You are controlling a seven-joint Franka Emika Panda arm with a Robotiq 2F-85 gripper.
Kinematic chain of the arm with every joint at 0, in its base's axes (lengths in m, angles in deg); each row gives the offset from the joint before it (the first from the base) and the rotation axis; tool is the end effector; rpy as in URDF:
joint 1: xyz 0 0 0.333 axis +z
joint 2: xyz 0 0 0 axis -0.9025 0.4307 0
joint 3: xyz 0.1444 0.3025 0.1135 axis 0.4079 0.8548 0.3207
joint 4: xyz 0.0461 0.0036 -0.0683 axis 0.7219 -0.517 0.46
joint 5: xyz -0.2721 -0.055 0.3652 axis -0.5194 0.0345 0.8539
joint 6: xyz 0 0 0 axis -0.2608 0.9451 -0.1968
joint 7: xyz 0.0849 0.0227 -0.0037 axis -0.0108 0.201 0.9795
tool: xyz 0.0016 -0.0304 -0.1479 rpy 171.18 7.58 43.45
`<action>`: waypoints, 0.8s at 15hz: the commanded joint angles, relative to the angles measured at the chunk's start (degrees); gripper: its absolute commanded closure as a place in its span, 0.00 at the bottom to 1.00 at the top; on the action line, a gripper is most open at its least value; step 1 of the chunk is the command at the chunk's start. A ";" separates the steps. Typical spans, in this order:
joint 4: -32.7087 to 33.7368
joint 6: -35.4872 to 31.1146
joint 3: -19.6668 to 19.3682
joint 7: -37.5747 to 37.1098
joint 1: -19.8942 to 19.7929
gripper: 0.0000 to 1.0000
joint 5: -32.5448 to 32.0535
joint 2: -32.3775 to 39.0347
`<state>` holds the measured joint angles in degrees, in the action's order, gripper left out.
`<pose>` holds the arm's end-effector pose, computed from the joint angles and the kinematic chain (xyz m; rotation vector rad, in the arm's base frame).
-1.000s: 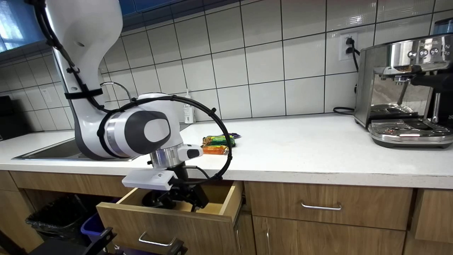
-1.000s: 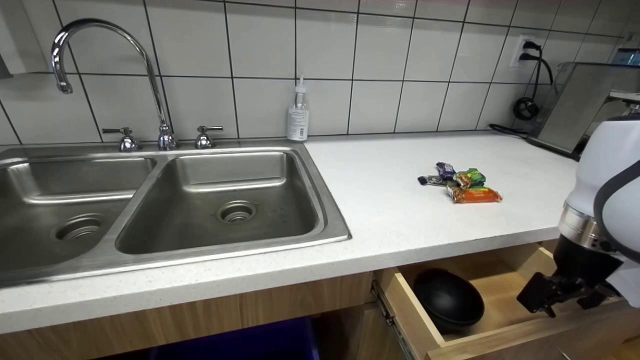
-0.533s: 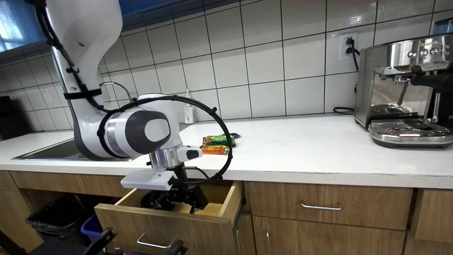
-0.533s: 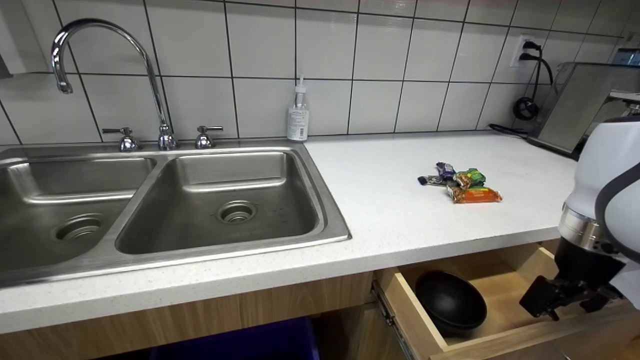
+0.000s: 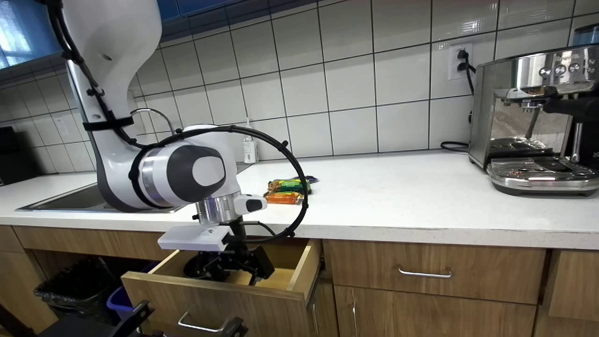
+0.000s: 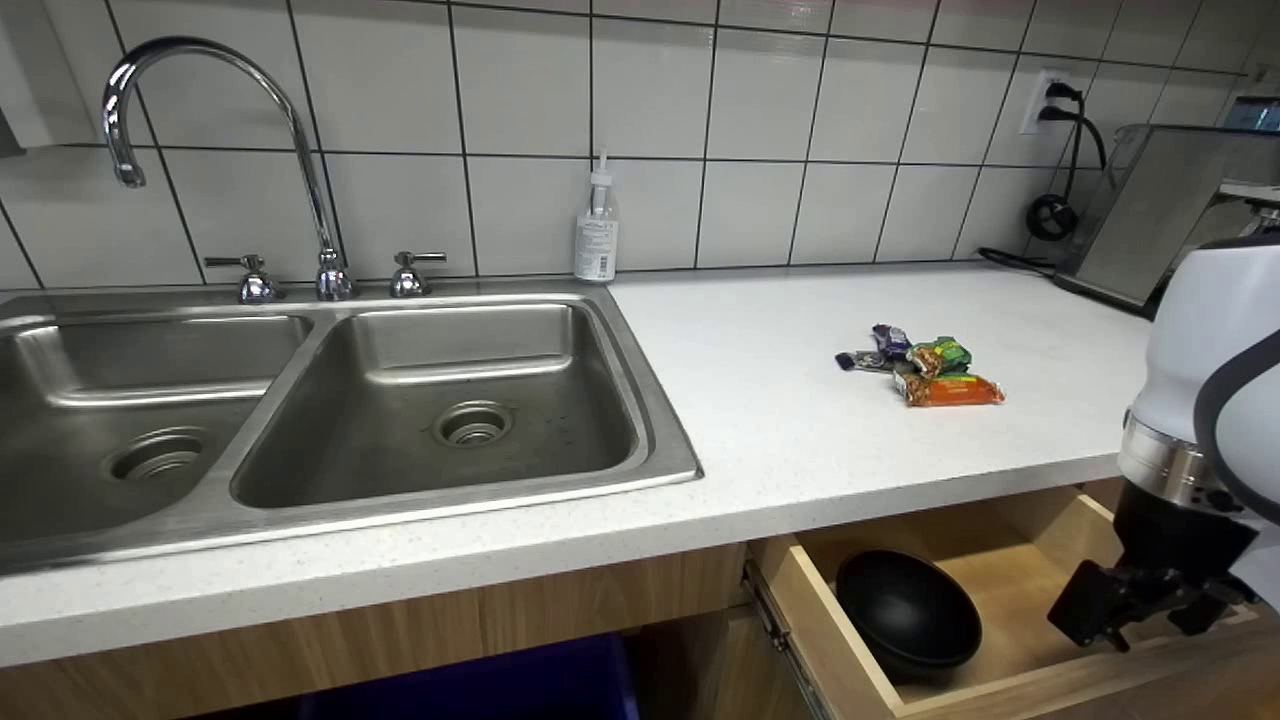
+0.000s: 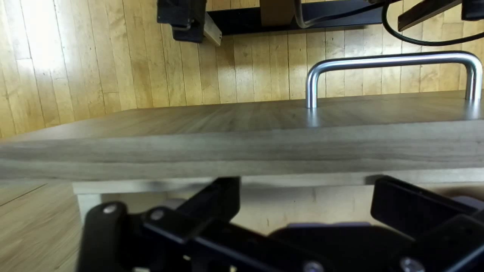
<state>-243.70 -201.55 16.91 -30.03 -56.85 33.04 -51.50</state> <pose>0.3528 -0.0382 0.0285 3.0519 0.0407 -0.2408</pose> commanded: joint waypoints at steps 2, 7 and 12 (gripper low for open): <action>0.10 3.41 -0.09 -0.41 -0.41 0.00 -1.42 1.69; 0.13 5.89 0.51 -0.56 -0.91 0.00 -1.39 1.65; 0.21 8.71 1.03 -0.78 -1.16 0.00 -1.53 1.58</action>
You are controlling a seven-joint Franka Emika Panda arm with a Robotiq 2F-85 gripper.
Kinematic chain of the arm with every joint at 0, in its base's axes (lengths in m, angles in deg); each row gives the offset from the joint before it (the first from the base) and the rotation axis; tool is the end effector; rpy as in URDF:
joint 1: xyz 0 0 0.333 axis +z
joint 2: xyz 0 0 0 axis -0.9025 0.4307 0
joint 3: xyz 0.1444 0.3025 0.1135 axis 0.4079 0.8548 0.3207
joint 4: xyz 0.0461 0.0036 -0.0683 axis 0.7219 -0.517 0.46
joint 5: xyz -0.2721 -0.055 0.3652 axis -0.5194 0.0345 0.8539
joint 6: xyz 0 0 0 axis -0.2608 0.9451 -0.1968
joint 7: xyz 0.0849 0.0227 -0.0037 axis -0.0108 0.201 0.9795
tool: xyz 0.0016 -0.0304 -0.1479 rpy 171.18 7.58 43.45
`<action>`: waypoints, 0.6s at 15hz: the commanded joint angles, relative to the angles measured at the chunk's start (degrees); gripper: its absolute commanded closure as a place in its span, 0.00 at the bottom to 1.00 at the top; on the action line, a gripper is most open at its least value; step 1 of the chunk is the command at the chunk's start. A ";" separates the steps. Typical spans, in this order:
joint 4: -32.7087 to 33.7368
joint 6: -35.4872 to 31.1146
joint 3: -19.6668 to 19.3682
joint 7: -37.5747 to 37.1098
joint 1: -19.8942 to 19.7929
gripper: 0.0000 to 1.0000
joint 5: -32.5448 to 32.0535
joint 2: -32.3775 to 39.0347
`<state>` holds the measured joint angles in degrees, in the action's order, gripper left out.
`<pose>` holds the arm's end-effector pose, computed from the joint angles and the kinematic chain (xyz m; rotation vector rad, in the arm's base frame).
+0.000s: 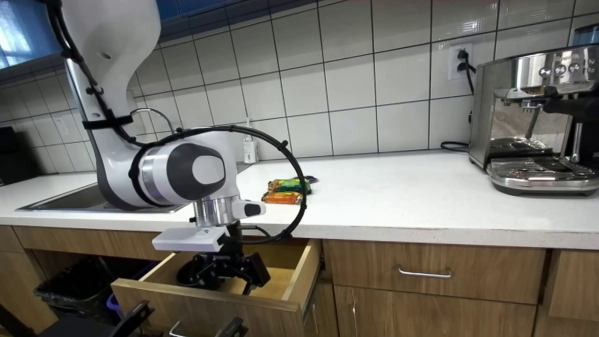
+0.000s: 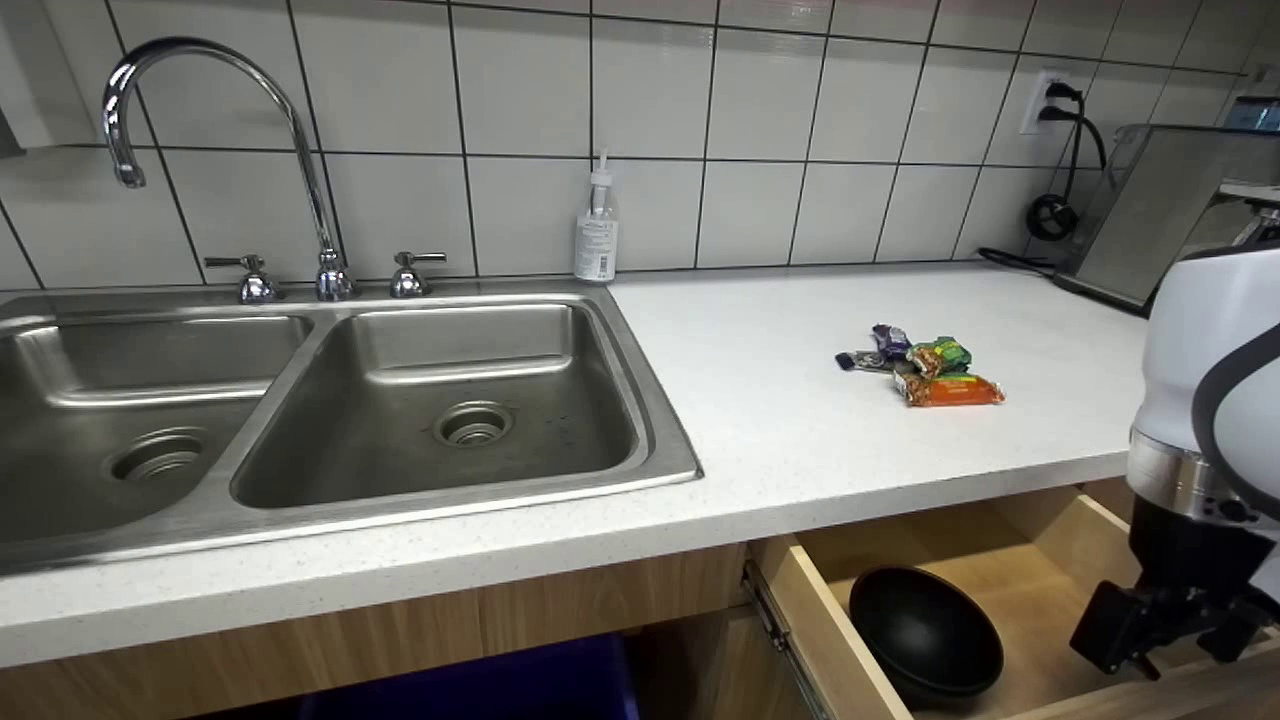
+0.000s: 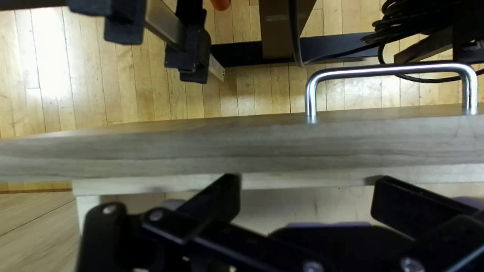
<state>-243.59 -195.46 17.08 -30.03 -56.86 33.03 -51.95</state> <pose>0.3388 -0.0381 0.0256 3.0347 0.0386 -0.3876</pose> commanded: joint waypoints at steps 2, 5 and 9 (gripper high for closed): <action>0.12 3.37 0.96 -0.98 -1.19 0.00 -1.58 1.95; 0.12 3.39 1.28 -1.83 -1.52 0.00 -0.77 1.39; 0.11 3.06 2.10 -2.57 -2.62 0.00 1.21 -0.48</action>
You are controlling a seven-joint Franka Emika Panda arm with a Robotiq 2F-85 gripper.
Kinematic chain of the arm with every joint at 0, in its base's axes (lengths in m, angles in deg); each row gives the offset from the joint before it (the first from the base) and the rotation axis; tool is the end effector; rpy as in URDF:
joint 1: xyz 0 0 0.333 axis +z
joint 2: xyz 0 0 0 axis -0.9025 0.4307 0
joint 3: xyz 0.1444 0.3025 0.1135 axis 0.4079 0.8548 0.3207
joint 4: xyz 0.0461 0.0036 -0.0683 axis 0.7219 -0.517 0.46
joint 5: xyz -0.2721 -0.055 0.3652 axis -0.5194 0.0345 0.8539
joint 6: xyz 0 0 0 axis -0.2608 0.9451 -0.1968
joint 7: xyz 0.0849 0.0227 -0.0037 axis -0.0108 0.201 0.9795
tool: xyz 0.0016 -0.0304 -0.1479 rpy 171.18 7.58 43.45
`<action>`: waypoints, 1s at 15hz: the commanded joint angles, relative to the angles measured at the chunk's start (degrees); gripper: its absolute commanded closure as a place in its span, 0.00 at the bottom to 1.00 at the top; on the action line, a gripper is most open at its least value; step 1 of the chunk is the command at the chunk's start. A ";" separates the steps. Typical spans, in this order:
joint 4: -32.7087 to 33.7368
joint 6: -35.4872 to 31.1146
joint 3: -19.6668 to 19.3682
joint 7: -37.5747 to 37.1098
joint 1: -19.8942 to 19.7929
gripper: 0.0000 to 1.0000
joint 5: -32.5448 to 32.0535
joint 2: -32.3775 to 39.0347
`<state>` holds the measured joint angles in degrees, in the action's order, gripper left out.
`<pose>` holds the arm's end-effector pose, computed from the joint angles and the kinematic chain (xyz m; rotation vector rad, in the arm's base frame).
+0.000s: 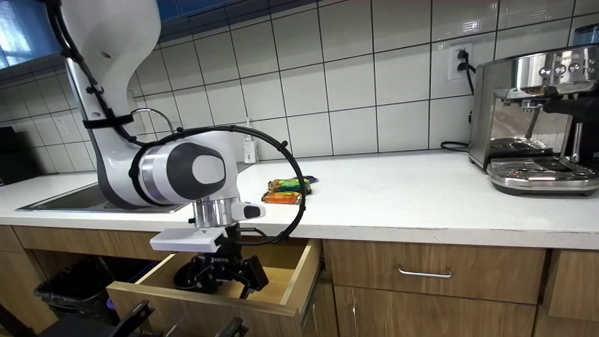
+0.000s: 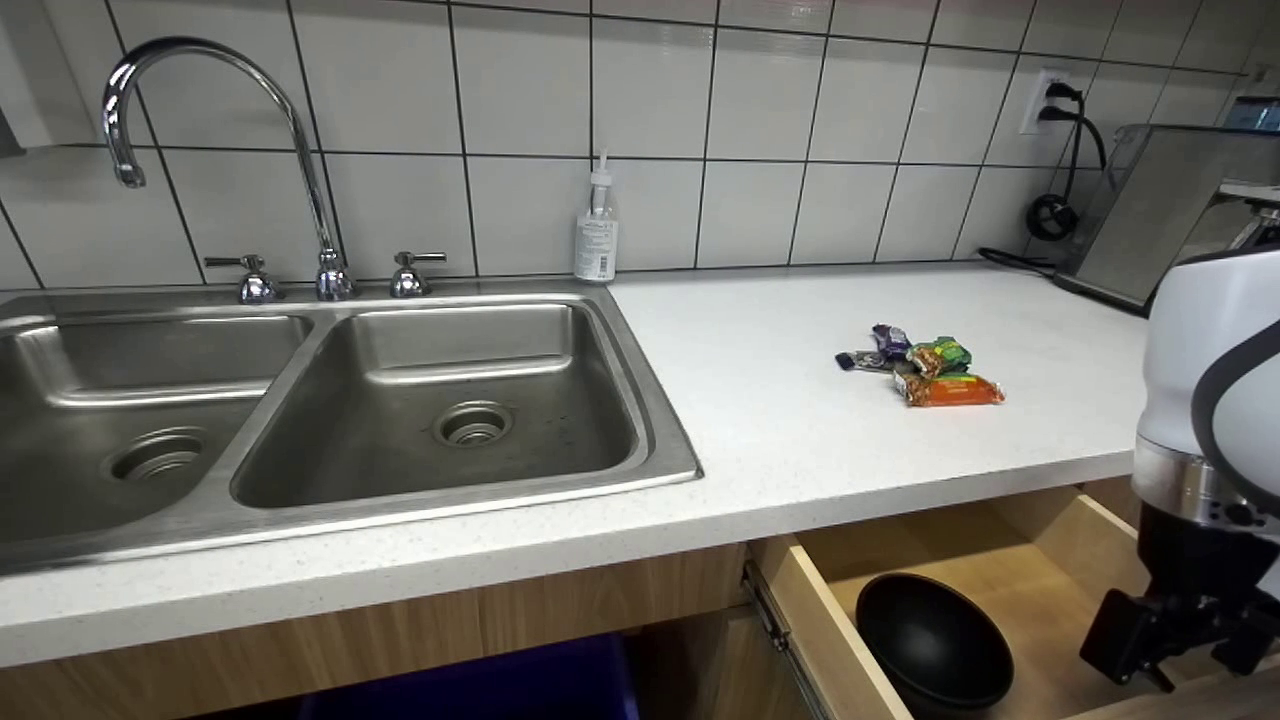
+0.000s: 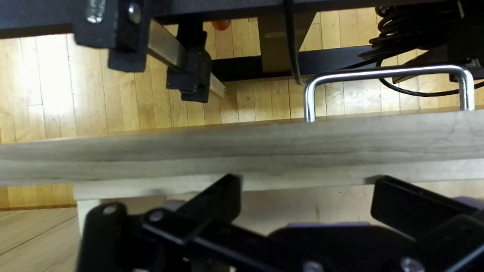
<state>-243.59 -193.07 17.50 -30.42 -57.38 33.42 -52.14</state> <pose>0.3326 -0.0387 0.0247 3.0288 0.0128 -0.4459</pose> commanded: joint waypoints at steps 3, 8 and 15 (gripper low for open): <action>0.06 0.50 2.71 -2.23 -3.29 0.00 2.61 -2.23; -0.74 0.66 4.14 -3.09 -3.93 0.00 4.96 -7.02; 0.09 2.57 6.69 -2.68 -5.27 0.00 8.88 -15.37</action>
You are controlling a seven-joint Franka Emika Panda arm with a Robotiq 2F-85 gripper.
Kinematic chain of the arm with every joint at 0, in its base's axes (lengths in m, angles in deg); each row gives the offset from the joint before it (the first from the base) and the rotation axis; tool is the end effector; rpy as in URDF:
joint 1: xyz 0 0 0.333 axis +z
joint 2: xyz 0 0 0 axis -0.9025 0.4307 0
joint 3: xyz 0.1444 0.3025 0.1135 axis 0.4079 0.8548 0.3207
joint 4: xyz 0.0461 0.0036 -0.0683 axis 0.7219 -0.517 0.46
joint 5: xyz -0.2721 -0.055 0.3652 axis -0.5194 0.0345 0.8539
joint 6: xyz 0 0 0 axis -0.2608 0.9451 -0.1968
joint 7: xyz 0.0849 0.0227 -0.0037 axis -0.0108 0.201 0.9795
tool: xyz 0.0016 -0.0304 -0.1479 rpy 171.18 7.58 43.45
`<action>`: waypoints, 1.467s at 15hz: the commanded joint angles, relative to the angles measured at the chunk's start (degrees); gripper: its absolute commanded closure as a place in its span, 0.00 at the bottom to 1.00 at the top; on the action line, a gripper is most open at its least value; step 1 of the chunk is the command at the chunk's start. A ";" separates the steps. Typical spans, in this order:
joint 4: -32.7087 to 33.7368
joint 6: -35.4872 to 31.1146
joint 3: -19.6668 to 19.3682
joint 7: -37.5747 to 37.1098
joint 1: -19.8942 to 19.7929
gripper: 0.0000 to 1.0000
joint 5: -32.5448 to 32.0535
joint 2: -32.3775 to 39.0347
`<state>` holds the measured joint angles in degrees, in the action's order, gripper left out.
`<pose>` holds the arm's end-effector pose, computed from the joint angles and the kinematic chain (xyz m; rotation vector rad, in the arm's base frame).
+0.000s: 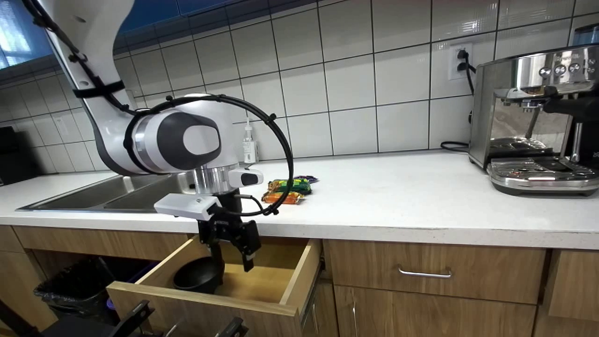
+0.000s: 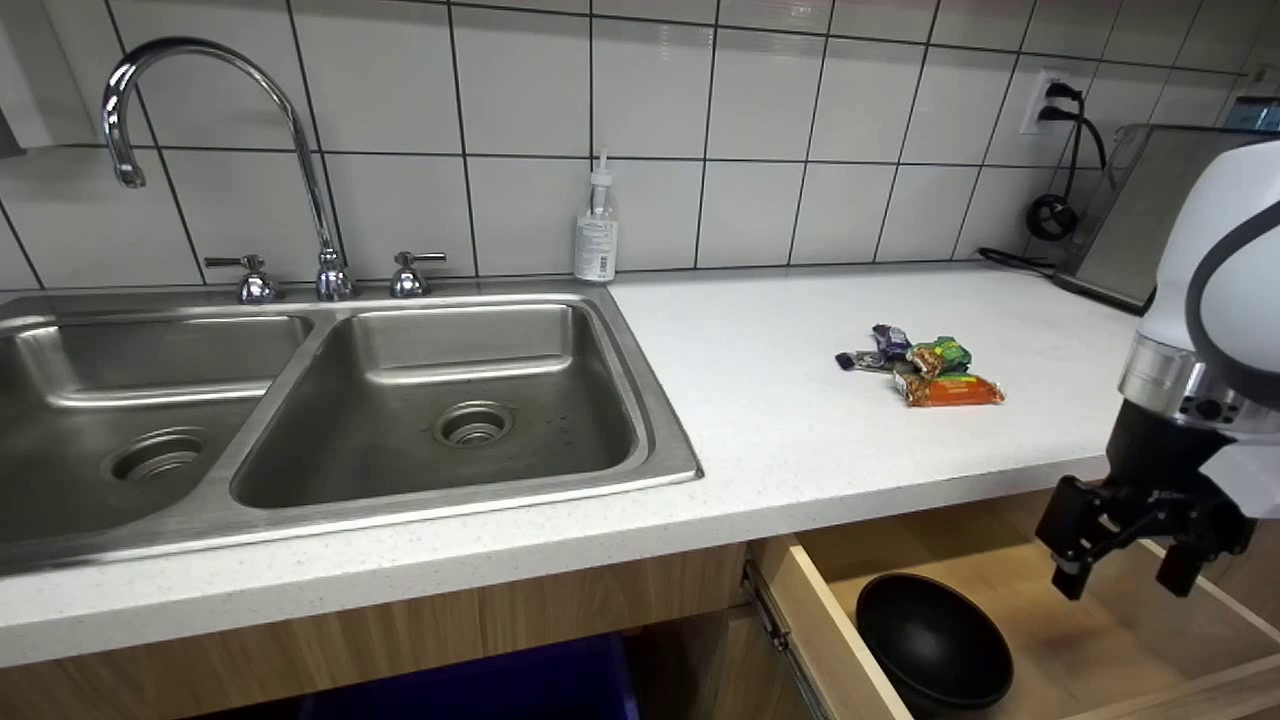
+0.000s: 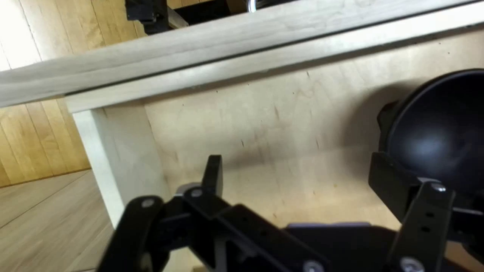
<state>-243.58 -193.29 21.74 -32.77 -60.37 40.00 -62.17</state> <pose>0.3820 -0.0258 0.0857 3.1100 -0.1958 -0.1765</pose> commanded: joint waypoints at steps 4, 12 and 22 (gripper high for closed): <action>0.05 4.53 2.95 -0.06 -2.82 0.00 5.53 -11.03; 4.72 6.40 2.58 -2.14 -3.68 0.00 8.80 -14.89; 17.94 6.02 2.71 -6.79 -4.19 0.00 11.92 -7.94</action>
<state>-231.14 -189.08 23.14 -37.77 -63.34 50.11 -73.94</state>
